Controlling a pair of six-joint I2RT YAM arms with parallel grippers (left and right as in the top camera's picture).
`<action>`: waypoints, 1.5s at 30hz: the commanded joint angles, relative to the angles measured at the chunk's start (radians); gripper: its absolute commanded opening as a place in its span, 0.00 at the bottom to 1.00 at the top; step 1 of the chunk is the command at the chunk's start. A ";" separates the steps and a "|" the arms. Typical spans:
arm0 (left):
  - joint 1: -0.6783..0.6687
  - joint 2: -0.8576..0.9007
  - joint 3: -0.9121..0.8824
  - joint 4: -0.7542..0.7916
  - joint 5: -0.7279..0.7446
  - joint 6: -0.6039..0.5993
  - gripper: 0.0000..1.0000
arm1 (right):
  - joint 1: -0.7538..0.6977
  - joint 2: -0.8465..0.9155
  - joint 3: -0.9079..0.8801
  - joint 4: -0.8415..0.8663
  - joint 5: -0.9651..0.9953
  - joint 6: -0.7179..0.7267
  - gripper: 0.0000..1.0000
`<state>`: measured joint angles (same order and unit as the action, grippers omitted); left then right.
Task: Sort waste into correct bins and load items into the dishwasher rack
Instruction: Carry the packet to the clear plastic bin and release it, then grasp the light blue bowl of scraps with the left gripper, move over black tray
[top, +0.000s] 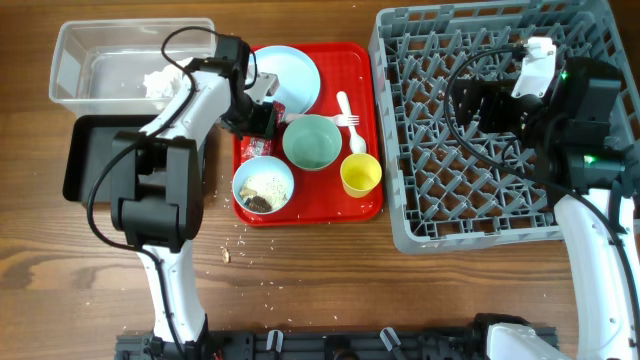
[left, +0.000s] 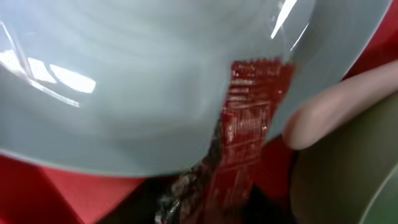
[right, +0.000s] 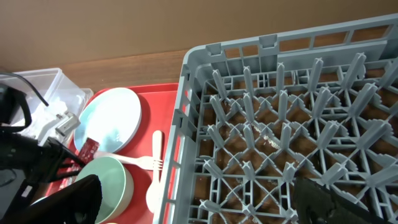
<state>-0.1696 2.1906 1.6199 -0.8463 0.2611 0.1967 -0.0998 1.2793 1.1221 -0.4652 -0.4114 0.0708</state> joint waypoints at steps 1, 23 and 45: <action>-0.005 0.015 -0.030 0.048 0.019 0.005 0.16 | 0.004 0.008 0.021 -0.003 -0.016 0.011 1.00; 0.262 -0.113 0.092 0.312 -0.343 -0.346 0.70 | 0.004 0.008 0.021 -0.003 -0.015 0.011 1.00; -0.290 -0.371 -0.249 -0.136 -0.073 -0.333 0.60 | 0.005 0.008 0.021 -0.006 -0.016 0.012 1.00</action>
<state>-0.4229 1.8168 1.4410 -1.0222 0.2207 -0.1432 -0.0998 1.2793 1.1221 -0.4683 -0.4114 0.0742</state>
